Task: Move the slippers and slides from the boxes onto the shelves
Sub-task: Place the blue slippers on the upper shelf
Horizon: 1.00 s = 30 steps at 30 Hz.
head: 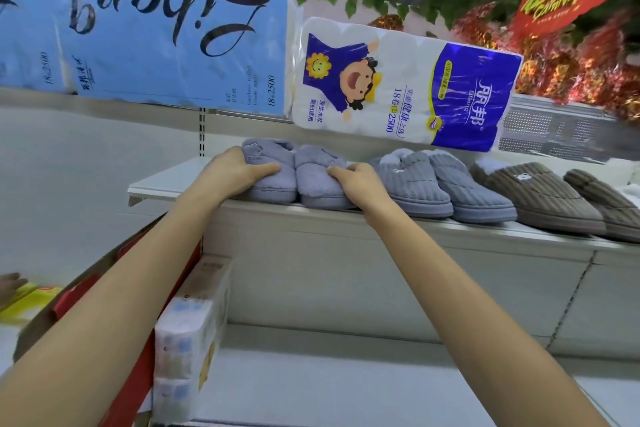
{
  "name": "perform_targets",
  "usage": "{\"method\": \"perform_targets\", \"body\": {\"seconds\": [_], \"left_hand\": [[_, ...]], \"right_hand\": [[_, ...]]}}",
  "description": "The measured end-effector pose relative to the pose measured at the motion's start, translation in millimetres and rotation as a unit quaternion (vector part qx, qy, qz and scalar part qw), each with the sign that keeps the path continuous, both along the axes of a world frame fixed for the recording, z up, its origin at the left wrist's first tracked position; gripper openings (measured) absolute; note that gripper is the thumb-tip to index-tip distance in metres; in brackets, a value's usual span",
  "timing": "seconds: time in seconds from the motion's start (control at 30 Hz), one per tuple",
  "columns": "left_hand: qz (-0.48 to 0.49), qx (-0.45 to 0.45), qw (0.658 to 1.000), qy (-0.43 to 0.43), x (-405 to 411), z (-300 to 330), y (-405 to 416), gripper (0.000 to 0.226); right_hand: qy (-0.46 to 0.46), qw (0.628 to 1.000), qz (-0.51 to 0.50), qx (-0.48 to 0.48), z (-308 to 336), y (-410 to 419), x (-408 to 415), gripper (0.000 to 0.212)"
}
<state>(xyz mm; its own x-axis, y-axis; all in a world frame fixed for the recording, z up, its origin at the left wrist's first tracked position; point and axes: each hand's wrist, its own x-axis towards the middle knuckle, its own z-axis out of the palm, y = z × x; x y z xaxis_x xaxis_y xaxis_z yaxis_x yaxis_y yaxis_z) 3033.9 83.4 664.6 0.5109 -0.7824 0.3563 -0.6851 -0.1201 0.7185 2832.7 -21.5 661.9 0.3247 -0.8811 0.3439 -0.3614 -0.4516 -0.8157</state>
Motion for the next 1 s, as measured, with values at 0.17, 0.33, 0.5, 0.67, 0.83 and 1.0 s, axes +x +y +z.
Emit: {"method": "perform_targets", "body": {"seconds": [0.17,0.33,0.5,0.67,0.83,1.0], "left_hand": [[0.025,0.015,1.000,-0.002,5,3,-7,0.074],[0.044,-0.016,0.999,-0.022,2,-4,-11,0.068],[0.076,-0.126,0.982,-0.115,-13,-12,1,0.057],[-0.027,-0.275,0.940,-0.198,-50,-20,16,0.032],[-0.229,-0.310,0.916,-0.111,-120,-38,28,0.025],[-0.338,-0.281,0.895,-0.071,-199,-74,18,0.029]], "right_hand": [[0.017,1.000,-0.012,-0.017,2,-5,6,0.034],[0.024,0.999,-0.023,-0.030,0,-6,8,0.035],[0.014,0.997,-0.056,-0.050,-5,5,-2,0.049],[-0.009,0.991,-0.029,-0.129,-16,32,-34,0.051],[-0.031,0.957,-0.007,-0.289,-44,57,-106,0.050],[0.027,0.948,-0.009,-0.317,-80,81,-215,0.044]]}}
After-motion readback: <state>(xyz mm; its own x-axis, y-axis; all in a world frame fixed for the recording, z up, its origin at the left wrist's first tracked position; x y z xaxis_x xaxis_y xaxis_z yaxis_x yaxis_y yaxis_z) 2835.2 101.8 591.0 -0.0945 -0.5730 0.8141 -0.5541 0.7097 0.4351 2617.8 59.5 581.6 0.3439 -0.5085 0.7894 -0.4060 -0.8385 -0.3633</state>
